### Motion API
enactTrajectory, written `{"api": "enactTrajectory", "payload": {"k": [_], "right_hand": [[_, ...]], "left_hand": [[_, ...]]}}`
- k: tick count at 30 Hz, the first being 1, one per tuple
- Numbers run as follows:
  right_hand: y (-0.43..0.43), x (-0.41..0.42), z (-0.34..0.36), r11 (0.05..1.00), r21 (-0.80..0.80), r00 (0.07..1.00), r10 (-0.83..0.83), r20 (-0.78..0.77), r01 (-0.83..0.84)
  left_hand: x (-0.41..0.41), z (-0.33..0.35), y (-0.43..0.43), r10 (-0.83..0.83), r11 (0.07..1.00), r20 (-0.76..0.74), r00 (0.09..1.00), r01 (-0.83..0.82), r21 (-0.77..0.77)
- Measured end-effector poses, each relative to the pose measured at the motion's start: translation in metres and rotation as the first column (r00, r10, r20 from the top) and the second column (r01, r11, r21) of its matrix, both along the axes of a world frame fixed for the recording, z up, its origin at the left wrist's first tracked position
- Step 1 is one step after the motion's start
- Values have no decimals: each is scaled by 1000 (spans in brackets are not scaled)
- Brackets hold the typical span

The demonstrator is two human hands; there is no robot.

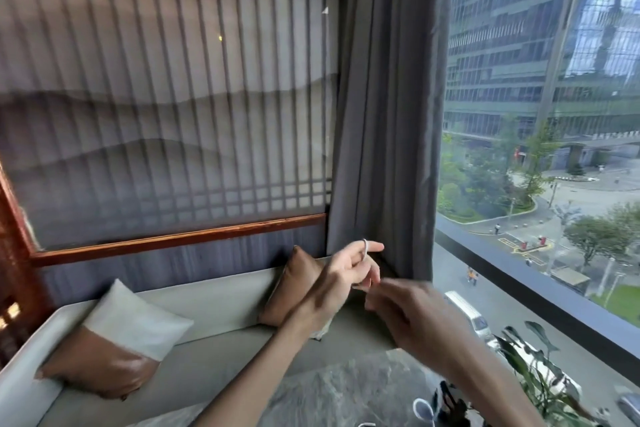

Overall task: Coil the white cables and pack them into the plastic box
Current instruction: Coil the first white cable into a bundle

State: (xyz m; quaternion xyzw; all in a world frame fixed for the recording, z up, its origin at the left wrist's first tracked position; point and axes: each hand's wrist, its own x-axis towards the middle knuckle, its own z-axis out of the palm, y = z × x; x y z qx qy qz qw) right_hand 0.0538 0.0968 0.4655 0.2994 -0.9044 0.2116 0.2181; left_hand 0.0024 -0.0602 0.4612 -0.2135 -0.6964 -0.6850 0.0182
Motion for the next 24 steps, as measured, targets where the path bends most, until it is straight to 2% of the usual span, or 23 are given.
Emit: {"api": "enactTrajectory", "payload": {"k": [2, 4, 7, 9, 11, 16, 21, 24], "right_hand": [[6, -3, 27, 996, 33, 977, -76, -198, 84], [18, -13, 49, 993, -84, 945, -101, -312, 78], [29, -39, 62, 924, -375, 969, -21, -246, -75], [27, -54, 56, 824, -541, 984, 101, -150, -167], [23, -62, 42, 747, -641, 984, 158, -88, -177], [22, -68, 26, 627, -737, 967, 190, -167, -250], [15, -66, 30, 522, -810, 959, 230, -167, -266], [11, -75, 25, 524, -832, 962, 271, -41, -183]], "left_hand": [[17, 2, 9, -60, 996, 1, 998, 59, 73], [35, 4, 17, -95, 990, -56, 994, 100, 96], [52, 9, 25, -132, 972, -86, 988, 146, 185], [54, 17, 25, -187, 948, -42, 982, 191, 254], [53, 23, 23, -251, 939, 22, 968, 238, 249], [57, 22, 17, -293, 942, 98, 951, 269, 200], [53, 21, 10, -285, 948, 92, 954, 267, 172], [56, 20, 8, -289, 946, 54, 956, 277, 167]]}}
